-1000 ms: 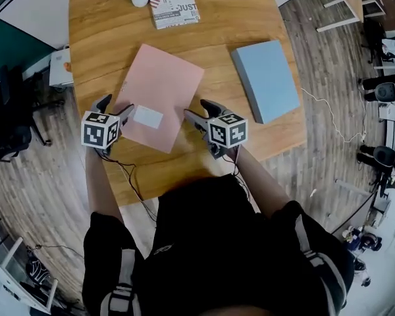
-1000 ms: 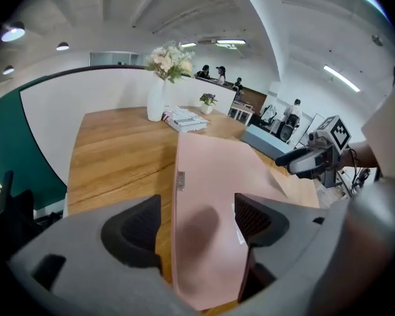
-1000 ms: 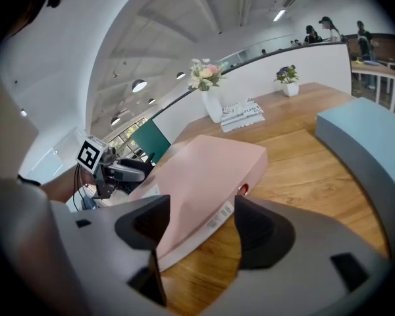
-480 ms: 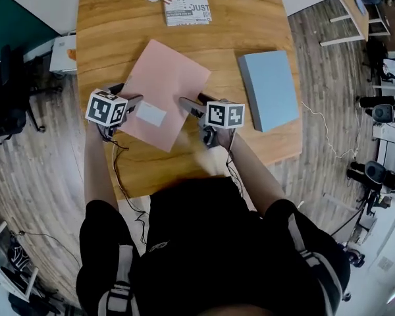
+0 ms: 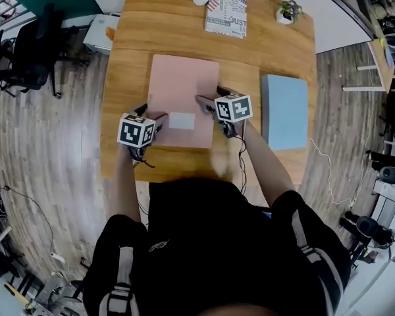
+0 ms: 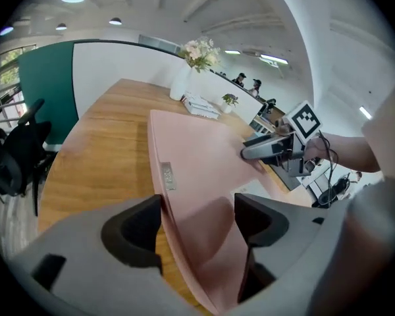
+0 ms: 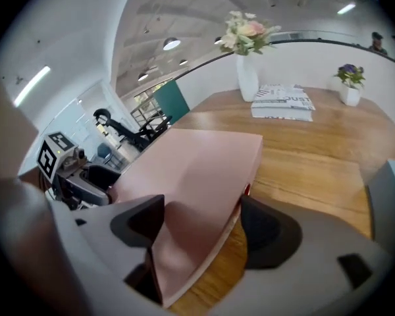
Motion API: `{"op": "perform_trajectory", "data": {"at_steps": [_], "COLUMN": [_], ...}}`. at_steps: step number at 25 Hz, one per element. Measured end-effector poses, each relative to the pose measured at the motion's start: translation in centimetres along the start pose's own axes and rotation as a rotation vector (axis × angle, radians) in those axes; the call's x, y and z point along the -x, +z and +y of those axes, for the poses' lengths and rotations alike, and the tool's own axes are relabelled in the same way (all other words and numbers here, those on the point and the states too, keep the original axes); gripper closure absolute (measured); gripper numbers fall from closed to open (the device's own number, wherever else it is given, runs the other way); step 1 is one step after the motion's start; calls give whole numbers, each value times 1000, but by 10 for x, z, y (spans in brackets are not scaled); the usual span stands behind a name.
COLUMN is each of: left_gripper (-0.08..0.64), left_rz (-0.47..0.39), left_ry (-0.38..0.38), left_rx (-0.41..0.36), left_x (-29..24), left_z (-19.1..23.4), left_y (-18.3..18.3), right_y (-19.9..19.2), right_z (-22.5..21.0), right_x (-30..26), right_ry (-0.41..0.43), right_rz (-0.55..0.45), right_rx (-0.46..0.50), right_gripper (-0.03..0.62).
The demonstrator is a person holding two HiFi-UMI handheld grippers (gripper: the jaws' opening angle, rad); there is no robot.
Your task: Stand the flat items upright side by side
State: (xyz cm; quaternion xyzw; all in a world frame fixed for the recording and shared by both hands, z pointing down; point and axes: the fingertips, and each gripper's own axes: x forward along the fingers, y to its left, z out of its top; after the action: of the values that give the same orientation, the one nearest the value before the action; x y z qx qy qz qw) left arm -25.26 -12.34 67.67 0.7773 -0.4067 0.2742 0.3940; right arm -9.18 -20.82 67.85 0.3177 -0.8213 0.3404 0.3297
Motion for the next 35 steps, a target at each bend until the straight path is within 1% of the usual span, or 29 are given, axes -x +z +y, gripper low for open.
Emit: {"op": "perform_trajectory", "data": {"at_steps": [2, 4, 5, 6, 8, 10, 12, 14, 16, 18, 21, 24, 27, 29, 35], "left_gripper": [201, 202, 202, 201, 201, 201, 199, 182, 186, 191, 192, 193, 195, 196, 199], "left_rz": [15, 69, 88, 87, 37, -12, -7, 26, 25, -3, -52, -102, -163, -212, -336], "left_ry": [-12, -44, -52, -48, -24, -25, -31, -13, 2, 25, 81, 128, 164, 184, 237], "left_rx": [25, 28, 27, 28, 56, 112, 141, 125, 127, 137, 137, 144, 128, 97, -61], "left_x": [6, 8, 8, 7, 4, -5, -14, -19, -19, -19, -14, 0, 16, 26, 55], "left_z": [-7, -7, -3, 3, 19, 31, 35, 35, 35, 34, 33, 31, 28, 27, 20], "left_y": [-15, -24, -24, -20, 1, 24, 35, 35, 34, 35, 35, 32, 35, 43, 78], "right_y": [1, 2, 3, 3, 4, 6, 7, 8, 10, 15, 22, 33, 47, 58, 91], "right_z": [3, 4, 4, 4, 4, 3, 3, 4, 3, 1, 4, 18, 31, 37, 50], "right_x": [-4, -7, -8, -8, -9, -9, -10, -11, -12, -13, -14, -14, -9, -1, 31], "right_ry": [44, 77, 81, 80, 75, 66, 60, 54, 49, 40, 27, 51, 62, 53, -16], "right_rz": [44, 78, 89, 95, 92, 83, 80, 79, 60, 25, -15, -55, -105, -154, -343], "right_rx": [57, 79, 85, 89, 86, 74, 76, 93, 99, 93, 95, 139, 202, 234, 314], "right_gripper": [224, 224, 224, 224, 225, 233, 238, 239, 241, 245, 248, 249, 247, 247, 245]}}
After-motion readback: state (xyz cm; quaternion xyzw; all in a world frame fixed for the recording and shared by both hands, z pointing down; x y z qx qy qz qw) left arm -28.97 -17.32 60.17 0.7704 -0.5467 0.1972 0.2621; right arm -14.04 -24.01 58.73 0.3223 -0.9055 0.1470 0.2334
